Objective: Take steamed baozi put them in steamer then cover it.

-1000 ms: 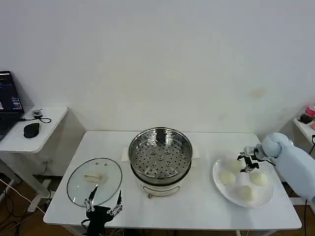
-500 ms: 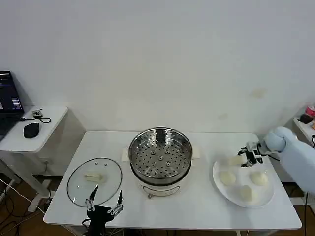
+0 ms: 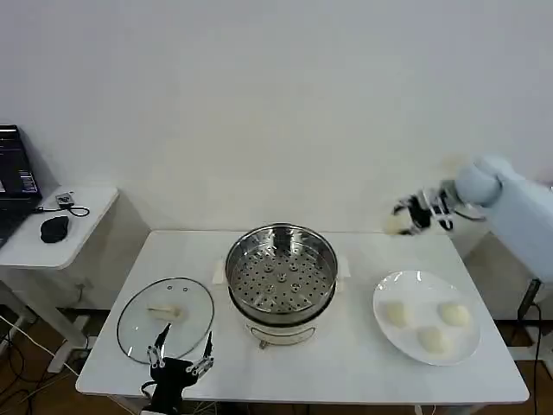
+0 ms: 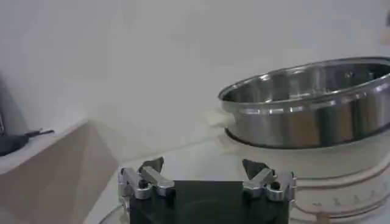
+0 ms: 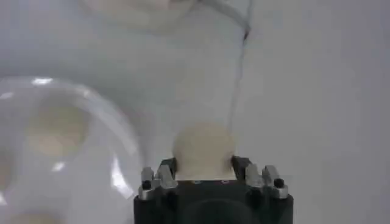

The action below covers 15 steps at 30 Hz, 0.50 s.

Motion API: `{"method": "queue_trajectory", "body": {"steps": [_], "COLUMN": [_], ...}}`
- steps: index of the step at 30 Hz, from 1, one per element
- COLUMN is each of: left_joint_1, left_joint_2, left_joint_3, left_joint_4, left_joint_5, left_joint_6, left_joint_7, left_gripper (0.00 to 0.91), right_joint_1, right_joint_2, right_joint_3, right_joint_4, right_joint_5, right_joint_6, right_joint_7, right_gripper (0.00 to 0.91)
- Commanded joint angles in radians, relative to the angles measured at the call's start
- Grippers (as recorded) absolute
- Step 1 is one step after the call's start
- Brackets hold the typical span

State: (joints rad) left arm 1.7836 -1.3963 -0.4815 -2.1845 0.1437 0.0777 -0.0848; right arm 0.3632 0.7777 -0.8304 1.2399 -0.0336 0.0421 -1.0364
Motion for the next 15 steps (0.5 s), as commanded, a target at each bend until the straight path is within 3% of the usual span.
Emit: {"method": "queue_trajectory", "body": {"steps": [1,6,15], "left_joint_1": [-0.002,0.005,0.019], "left_joint_2": [0.002,0.002,0.000], "left_joint_3": [-0.001,-0.006,-0.023], "left_joint_4": [-0.006,-0.012,-0.012], "left_joint_5": [0.000,0.002,-0.009], "left_joint_6": [0.000,-0.001,-0.002], "left_joint_7": [0.000,0.000,-0.001], "left_gripper": [0.907,0.907,0.907], "right_joint_1": [0.211,0.191,0.179], "right_joint_2": [0.092,0.201,0.334], "right_joint_3": [-0.181,-0.237,-0.351], "right_joint_4": [0.112,0.131,0.096], "right_joint_5": [0.127,0.166,0.015], "right_joint_6": [-0.020,-0.003,0.105], "right_joint_7": [0.004,0.034,0.041], "right_gripper": [0.625,0.625,0.625]}}
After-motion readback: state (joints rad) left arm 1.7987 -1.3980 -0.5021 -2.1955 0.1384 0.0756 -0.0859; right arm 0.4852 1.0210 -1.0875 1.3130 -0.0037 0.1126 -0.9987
